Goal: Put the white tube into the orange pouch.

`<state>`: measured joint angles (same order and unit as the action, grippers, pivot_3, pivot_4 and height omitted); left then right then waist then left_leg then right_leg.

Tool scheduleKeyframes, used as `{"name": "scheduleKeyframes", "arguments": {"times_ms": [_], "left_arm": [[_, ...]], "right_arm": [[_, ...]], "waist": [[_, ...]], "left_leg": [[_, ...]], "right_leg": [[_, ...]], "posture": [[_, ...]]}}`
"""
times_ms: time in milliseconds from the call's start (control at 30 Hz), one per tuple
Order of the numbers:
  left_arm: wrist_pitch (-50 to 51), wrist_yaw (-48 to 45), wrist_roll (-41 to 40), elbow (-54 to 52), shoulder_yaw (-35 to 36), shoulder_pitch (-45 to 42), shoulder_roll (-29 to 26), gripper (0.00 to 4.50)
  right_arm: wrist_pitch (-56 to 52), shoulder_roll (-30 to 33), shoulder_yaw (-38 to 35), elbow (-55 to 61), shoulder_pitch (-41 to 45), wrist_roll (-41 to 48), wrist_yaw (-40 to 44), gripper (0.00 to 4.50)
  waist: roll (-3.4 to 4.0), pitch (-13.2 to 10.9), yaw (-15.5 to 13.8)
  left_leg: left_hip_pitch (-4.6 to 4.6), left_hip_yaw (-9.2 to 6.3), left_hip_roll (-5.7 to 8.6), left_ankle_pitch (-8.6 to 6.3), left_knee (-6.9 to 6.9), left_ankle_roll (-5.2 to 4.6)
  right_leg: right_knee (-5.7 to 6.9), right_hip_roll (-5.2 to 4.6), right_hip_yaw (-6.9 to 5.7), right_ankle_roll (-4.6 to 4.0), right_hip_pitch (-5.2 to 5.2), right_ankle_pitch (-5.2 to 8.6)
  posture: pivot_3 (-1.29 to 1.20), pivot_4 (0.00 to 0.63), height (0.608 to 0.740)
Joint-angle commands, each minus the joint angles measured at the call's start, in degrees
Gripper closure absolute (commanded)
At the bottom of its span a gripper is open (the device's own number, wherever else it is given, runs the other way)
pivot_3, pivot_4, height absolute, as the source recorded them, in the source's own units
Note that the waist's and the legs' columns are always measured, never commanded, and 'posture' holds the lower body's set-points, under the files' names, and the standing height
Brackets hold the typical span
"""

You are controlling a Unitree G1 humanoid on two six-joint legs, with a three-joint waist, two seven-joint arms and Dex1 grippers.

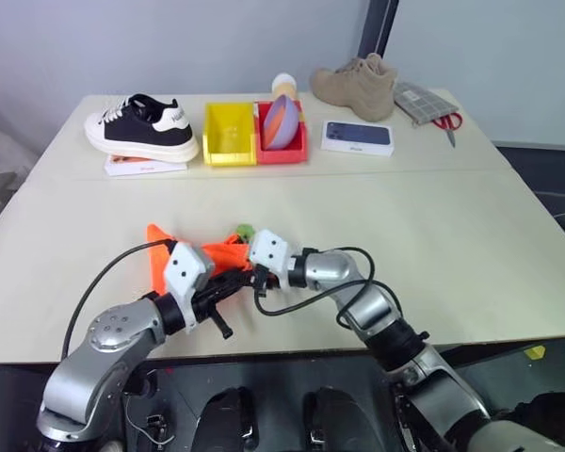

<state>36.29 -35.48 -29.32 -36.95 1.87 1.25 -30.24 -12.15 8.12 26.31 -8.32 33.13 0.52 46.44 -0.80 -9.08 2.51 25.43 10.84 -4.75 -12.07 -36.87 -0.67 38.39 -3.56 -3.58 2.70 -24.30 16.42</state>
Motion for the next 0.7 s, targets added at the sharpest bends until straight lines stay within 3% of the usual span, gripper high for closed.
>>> {"name": "scheduleKeyframes", "arguments": {"times_ms": [33, 100, 300, 333, 700], "left_arm": [[0.07, -0.34, -1.52, -2.12, 0.22, -0.40, -0.62, 4.50], [0.00, -0.19, -1.60, -1.76, 0.73, -0.32, -0.73, 4.50], [-0.89, -0.60, -1.21, -0.25, 2.76, 1.16, -2.01, 4.50], [-0.95, -0.68, -1.34, -0.06, 3.12, 1.50, -2.18, 4.50], [-0.73, -4.88, -2.83, 2.85, 8.92, 8.65, -6.51, 4.50]], "right_arm": [[1.23, -0.96, 0.31, 0.21, 2.03, -0.88, -0.11, 3.30], [0.49, -0.81, 0.31, -0.13, 2.08, -0.84, 0.44, 3.30], [-0.14, 0.88, -1.45, 1.87, 0.82, -0.20, 1.54, 0.25], [-0.09, 1.41, -1.90, 2.54, 0.45, 0.01, 1.68, 0.03], [-5.85, 11.59, -7.81, 13.92, -5.55, 6.96, 7.35, 0.03]], "waist": [[0.00, 0.00, 0.02], [0.00, 0.00, 0.02], [0.00, 0.00, 0.06], [0.00, 0.00, 0.05], [0.01, 0.00, 0.13]], "left_leg": [[0.00, 0.00, 0.00, 0.00, 0.00, 0.00], [0.00, 0.00, 0.00, 0.00, 0.00, 0.00], [0.00, 0.00, 0.00, -0.01, 0.01, 0.00], [0.00, 0.00, 0.00, -0.01, 0.01, 0.01], [-0.02, -0.05, 0.00, -0.18, 0.14, -0.24]], "right_leg": [[0.00, 0.00, 0.00, -0.04, 0.00, 0.02], [0.00, 0.00, 0.00, -0.07, 0.00, 0.04], [0.00, -0.01, 0.01, -0.14, -0.01, 0.08], [0.00, -0.01, 0.01, -0.15, -0.02, 0.08], [-0.17, -0.08, 0.02, -0.26, -0.22, 0.11]], "posture": [[0.00, 0.150, 0.740], [0.00, 0.150, 0.740], [0.00, 0.150, 0.740], [0.00, 0.150, 0.740], [0.00, 0.150, 0.740]]}}
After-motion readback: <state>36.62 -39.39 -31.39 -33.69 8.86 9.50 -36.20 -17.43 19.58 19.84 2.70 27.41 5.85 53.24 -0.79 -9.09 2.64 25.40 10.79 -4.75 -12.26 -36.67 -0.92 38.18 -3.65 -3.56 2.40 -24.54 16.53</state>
